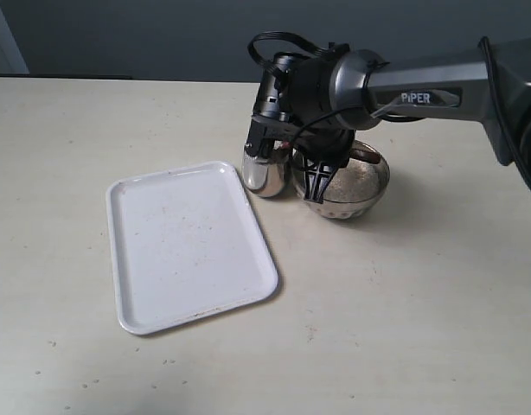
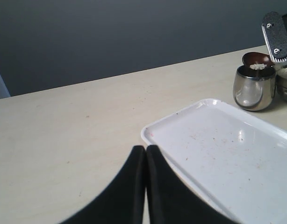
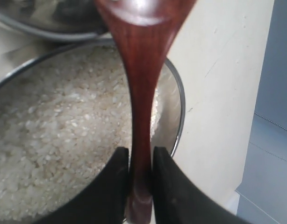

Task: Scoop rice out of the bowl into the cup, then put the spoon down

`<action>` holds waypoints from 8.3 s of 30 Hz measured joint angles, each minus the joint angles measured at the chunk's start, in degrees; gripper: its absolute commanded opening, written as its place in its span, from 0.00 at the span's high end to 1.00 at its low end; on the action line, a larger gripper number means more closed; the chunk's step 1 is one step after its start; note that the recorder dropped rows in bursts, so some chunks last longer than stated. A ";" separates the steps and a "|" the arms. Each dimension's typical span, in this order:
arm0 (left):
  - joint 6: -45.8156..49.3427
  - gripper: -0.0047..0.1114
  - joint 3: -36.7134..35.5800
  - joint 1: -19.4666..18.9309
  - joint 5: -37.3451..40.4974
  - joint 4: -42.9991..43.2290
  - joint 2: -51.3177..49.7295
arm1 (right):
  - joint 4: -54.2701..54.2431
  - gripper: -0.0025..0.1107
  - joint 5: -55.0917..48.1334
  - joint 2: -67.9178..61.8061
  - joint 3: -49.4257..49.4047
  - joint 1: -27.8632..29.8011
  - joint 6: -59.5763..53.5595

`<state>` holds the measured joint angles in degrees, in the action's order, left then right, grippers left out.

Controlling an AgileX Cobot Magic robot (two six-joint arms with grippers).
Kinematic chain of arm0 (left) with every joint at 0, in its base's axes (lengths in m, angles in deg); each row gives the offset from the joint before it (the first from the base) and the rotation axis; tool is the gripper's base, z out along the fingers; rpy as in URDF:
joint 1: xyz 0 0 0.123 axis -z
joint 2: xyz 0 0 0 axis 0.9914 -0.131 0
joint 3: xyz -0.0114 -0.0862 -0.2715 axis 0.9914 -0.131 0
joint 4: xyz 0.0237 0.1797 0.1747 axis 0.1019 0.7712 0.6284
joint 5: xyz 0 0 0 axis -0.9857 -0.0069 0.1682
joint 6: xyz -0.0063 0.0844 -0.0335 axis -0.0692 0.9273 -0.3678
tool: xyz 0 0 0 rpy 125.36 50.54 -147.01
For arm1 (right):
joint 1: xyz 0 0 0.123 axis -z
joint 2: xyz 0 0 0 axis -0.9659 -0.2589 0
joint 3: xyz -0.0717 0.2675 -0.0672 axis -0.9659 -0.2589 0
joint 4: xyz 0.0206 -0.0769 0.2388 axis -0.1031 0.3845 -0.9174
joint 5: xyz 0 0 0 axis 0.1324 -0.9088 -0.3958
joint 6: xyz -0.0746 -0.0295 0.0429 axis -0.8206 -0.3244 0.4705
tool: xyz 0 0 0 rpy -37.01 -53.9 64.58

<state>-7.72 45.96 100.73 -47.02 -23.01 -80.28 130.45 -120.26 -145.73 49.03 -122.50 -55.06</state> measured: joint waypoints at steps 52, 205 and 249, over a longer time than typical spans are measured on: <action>0.00 0.96 0.00 0.00 0.00 0.00 0.00 | 15.22 0.99 -0.80 1.11 -4.44 -3.99 8.98; 0.00 0.96 0.00 0.00 0.00 0.00 0.00 | -32.82 0.92 19.06 2.22 -4.50 -11.88 -14.36; 0.00 0.96 0.00 0.00 0.00 0.00 0.00 | -23.51 0.98 -5.26 37.20 -12.44 4.09 -0.79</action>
<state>-7.72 45.96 100.73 -47.02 -23.01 -80.28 106.94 -125.52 -108.53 36.59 -118.41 -55.85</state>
